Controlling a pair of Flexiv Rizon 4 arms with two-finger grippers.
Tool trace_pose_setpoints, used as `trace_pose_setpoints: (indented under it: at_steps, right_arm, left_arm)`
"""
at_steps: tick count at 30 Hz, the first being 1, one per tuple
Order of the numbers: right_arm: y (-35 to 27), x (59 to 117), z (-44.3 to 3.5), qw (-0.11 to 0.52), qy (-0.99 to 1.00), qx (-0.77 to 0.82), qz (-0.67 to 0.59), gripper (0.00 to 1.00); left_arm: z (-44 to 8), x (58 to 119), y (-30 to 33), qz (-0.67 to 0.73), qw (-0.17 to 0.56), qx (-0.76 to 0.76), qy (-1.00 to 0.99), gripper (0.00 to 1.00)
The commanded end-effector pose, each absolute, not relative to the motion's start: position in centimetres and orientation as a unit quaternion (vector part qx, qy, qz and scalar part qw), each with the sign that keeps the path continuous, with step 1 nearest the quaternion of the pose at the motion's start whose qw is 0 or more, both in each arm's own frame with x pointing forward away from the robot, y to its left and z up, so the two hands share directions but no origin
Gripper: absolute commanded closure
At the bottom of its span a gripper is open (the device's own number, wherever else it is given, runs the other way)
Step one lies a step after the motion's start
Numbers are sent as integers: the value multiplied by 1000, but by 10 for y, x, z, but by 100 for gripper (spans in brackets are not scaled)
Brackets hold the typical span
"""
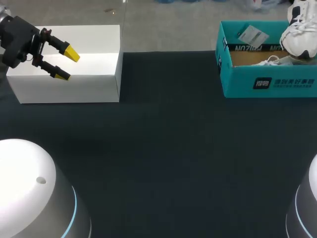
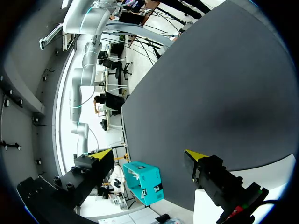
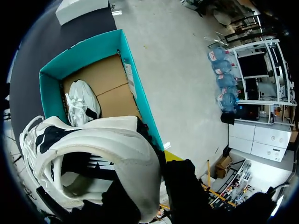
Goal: Take the shoe out of the shoebox, open the shoe tongue, remove and reinsert the insole, then place the shoe into the shoebox
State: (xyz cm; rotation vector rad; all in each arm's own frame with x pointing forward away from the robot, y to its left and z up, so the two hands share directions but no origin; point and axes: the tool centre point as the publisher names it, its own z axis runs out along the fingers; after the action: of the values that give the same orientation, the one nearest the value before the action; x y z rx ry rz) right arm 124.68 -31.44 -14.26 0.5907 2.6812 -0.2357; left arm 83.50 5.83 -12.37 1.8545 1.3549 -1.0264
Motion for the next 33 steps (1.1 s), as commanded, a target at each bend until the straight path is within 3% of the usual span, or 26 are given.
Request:
trace_pose_setpoints:
  at_steps: [1, 5, 7, 9, 15, 17, 19, 33]
  right_arm:
    - [-313, 1273, -140, 118, 889, 426, -121, 100]
    - [-323, 1280, -142, 48, 708, 690, -143, 100]
    - [-326, 1276, -142, -5, 624, 773, -111, 100]
    - [-326, 1274, -144, -19, 572, 815, -89, 100]
    - [-330, 1280, -138, -8, 475, 878, -58, 100]
    - [-330, 1280, -136, 12, 477, 877, -57, 100]
    - [-327, 1277, -134, 73, 508, 856, -64, 100]
    - [-327, 1277, -134, 73, 508, 856, -64, 100]
  left_arm:
    - [-123, 835, 59, -388, 307, 702, 512, 0]
    - [-123, 835, 59, -388, 307, 702, 512, 0]
    - [-123, 835, 59, -388, 307, 702, 512, 0]
    - [-123, 835, 59, -388, 307, 702, 512, 0]
    - [-123, 835, 59, -388, 307, 702, 512, 0]
    - [-123, 835, 59, -388, 307, 702, 512, 0]
    - [-123, 835, 59, -388, 307, 702, 512, 0]
    - [-123, 835, 59, -388, 307, 702, 512, 0]
